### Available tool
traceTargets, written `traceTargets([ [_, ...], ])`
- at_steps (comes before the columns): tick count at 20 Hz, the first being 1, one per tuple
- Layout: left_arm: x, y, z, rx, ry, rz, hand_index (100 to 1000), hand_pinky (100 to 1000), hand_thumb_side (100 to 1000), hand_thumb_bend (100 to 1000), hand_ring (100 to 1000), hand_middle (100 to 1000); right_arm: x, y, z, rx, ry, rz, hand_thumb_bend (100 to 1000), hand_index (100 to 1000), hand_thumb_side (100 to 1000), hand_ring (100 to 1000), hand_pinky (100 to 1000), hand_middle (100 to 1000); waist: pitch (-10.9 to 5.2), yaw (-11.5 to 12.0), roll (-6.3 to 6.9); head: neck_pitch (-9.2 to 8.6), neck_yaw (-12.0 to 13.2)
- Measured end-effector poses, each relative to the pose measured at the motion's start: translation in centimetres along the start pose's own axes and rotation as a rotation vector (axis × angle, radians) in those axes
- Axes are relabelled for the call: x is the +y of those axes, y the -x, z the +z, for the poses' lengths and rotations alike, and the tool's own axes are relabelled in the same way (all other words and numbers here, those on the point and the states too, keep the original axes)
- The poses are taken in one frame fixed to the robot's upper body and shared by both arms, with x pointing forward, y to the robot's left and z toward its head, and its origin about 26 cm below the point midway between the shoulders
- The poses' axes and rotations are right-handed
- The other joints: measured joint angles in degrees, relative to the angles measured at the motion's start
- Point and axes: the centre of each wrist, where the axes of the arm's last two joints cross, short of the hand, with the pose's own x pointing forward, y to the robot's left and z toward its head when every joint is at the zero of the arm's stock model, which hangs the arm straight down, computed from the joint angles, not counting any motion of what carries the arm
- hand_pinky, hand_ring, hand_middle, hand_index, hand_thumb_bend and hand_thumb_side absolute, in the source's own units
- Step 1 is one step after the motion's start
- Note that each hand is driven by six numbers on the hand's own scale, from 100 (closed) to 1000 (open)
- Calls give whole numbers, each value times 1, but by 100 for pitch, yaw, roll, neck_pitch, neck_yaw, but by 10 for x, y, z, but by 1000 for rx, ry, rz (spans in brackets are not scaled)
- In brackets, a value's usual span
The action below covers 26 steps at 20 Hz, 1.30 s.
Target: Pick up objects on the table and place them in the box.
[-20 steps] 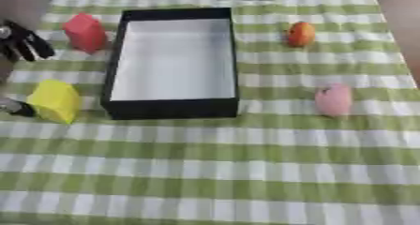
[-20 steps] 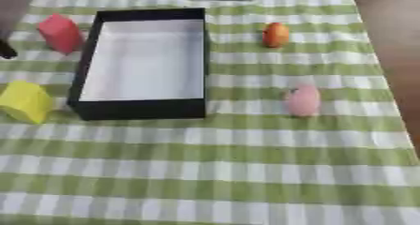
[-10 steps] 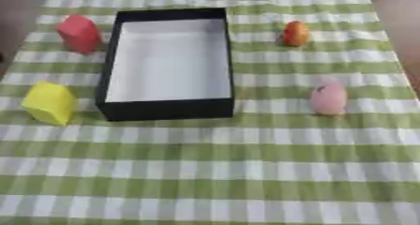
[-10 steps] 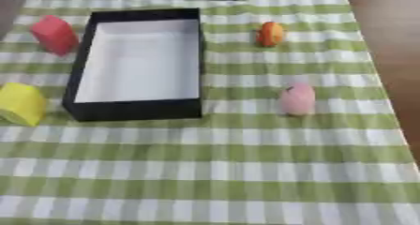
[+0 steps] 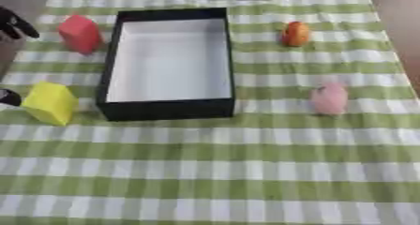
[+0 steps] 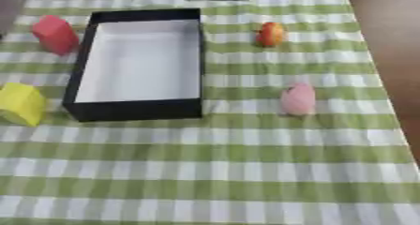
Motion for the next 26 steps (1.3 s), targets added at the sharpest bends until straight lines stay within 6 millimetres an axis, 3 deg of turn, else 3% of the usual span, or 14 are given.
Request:
traceTargets([
  [16,-3,9,-20,30,171,-26,848,842,100,780,882,868,3,1,0,12,-18,5,100,895,714,692,756,754,1,-34,0,0,167],
  [26,-13,12,-36,77,236,-152,828,868,100,694,925,891,5,3,0,17,-20,-1,100,893,725,692,756,752,1,-92,0,0,267],
])
